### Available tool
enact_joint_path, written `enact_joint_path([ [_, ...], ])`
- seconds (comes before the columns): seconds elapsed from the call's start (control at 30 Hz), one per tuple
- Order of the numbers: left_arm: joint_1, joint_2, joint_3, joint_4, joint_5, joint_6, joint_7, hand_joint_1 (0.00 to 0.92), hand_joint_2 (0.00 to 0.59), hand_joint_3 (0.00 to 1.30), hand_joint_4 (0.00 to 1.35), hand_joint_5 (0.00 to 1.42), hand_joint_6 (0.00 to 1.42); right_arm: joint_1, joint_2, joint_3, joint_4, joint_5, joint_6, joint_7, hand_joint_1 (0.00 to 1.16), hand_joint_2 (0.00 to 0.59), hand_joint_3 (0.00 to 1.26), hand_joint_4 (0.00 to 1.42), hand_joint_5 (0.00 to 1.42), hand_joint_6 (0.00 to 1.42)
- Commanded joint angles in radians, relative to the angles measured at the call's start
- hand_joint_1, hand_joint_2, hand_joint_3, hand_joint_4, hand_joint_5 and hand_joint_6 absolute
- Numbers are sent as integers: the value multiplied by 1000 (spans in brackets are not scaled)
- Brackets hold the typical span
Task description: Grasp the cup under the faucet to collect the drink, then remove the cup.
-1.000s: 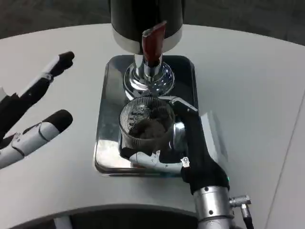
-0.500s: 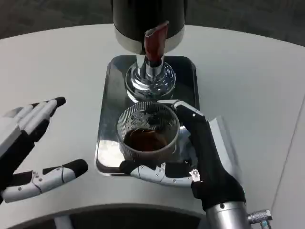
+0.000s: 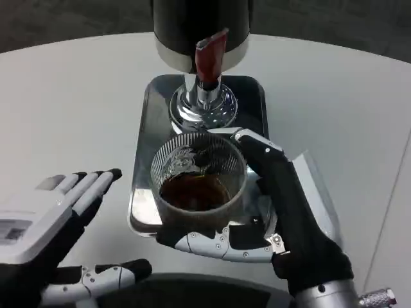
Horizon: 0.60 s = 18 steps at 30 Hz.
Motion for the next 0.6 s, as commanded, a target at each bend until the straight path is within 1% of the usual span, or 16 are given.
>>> enact_joint_path([
  [0.03,28,2,-12,-1,0,-56,38,0,86,0,0,0,0,59,3,31,-101,-7,15,35,1085,48,747,931,991,1424],
  [0.2,48,3,-18,-13,6,-75,34,0,84,0,0,0,0,117,-8,39,-183,-15,35,71,1085,48,748,931,997,1423],
  [0.37,68,7,-25,-35,10,-80,22,0,82,0,0,0,0,161,-23,58,-256,-39,47,116,1085,48,748,932,999,1410],
  [0.53,117,-3,-7,-90,5,-83,22,0,80,0,0,0,0,213,-41,85,-302,-44,39,144,1085,48,748,932,999,1406],
  [0.6,138,-16,5,-113,3,-86,33,0,79,0,0,0,0,231,-51,93,-322,-46,37,150,1085,48,748,932,999,1406],
])
